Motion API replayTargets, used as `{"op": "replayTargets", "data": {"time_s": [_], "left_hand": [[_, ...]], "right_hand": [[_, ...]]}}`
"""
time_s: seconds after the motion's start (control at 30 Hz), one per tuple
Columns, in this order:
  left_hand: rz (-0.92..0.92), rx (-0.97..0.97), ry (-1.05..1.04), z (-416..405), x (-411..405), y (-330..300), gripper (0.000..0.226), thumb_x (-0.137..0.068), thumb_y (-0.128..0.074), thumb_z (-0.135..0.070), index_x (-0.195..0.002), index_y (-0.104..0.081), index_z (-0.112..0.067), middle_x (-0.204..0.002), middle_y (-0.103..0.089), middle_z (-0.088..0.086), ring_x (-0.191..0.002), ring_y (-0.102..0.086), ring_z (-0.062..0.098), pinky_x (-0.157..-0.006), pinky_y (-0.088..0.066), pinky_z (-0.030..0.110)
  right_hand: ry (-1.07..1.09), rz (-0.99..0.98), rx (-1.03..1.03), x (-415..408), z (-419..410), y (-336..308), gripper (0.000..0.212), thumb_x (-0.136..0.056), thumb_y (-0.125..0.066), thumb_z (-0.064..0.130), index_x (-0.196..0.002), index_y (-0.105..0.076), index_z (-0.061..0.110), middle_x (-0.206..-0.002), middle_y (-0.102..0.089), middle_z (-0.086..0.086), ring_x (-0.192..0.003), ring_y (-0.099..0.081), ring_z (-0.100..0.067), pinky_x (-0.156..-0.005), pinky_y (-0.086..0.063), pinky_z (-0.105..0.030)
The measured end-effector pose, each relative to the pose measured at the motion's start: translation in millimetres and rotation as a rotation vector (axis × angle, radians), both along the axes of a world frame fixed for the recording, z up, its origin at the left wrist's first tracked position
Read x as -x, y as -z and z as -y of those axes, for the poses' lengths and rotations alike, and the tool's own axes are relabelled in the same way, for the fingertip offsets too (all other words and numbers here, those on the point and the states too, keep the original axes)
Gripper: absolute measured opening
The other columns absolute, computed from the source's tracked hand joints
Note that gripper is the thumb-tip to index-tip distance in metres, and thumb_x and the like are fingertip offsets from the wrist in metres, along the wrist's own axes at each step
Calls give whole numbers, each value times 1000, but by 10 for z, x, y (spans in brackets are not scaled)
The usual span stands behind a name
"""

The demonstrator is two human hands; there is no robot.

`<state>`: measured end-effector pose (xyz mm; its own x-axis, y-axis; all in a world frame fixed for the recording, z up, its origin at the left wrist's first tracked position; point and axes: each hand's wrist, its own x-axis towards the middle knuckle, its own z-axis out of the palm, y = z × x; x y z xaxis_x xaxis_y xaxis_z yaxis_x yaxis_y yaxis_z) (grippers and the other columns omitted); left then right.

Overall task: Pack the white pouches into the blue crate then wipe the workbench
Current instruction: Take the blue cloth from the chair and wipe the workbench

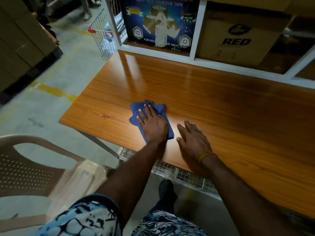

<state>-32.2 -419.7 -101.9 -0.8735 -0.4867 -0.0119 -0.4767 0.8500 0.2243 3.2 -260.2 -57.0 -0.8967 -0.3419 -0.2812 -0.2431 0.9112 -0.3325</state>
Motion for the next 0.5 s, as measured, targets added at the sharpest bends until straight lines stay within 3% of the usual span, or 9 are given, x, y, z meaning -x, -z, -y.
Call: {"op": "replayTargets", "data": {"time_s": [0.5], "left_hand": [[-15,-22,113,-11,1927,56,63,-103,-28,-33,-156,-13,-5,-164,-11,15,-150,-5,39,-120,-1,54]], "right_hand": [[75,51,-15,1297,46,113,61,-101,-35,48,-156,-11,36,-165,7,5,-152,5,-20,-123,-4,-40]]}}
